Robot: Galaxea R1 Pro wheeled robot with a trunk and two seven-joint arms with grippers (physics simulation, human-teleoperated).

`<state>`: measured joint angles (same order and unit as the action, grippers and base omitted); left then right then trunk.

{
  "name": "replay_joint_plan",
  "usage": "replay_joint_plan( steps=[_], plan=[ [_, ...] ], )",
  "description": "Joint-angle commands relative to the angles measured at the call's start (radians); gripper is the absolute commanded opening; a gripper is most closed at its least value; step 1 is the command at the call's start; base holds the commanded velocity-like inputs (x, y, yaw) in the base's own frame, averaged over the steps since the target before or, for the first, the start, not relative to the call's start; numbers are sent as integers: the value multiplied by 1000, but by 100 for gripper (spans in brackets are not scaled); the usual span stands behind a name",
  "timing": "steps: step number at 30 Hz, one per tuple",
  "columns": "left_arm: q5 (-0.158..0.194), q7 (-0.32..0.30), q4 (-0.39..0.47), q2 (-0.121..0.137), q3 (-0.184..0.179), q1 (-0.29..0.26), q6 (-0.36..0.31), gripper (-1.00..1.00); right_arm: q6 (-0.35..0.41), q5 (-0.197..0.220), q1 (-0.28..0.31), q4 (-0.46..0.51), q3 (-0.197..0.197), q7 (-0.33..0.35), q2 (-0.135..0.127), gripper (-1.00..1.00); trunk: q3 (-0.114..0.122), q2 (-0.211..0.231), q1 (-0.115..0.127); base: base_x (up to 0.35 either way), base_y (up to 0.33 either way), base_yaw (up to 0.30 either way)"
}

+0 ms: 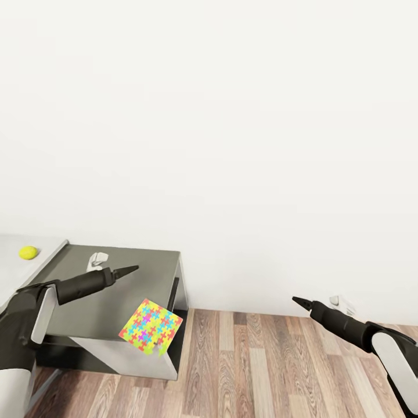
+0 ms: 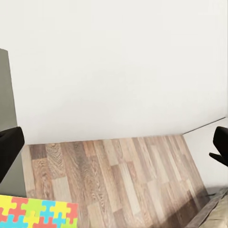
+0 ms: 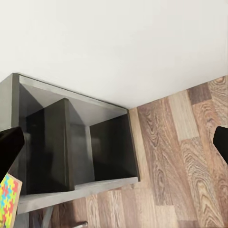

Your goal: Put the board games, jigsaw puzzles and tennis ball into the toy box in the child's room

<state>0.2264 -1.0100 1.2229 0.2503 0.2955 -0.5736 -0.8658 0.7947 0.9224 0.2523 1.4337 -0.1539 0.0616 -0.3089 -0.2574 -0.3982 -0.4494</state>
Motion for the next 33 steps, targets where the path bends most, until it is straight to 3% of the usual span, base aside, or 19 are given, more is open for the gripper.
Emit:
replay_joint_plan(
  steps=[1, 9, 19, 27, 30, 33],
  plan=[
    [2, -5, 0, 1, 1, -1, -5, 100, 3, -5, 1, -7, -2, 7, 0, 100, 0, -2, -1, 0, 0, 0],
    [0, -76, 24, 5, -1, 0, -49, 100, -127, -3, 1, -131, 13, 34, -2, 100, 13, -2, -1, 0, 0, 0],
    [1, -104, 155, 6, -6, 45, -130, 100, -221, -14, 15, -272, 28, 202, -11, 100, 30, -2, -1, 0, 0, 0],
    [4, -107, 218, 6, -7, 69, -176, 100, -271, -145, 51, -354, 30, 276, -4, 100, 43, -2, -1, 0, 0, 0],
    [6, -108, 224, 5, -8, 71, -178, 100, -277, -184, 58, -379, 30, 298, -2, 100, 48, -2, -1, 0, 0, 0],
    [6, -110, 226, 4, -8, 71, -179, 100, -279, -198, 65, -395, 30, 318, -1, 100, 53, -2, -1, 0, 0, 0]
  ],
)
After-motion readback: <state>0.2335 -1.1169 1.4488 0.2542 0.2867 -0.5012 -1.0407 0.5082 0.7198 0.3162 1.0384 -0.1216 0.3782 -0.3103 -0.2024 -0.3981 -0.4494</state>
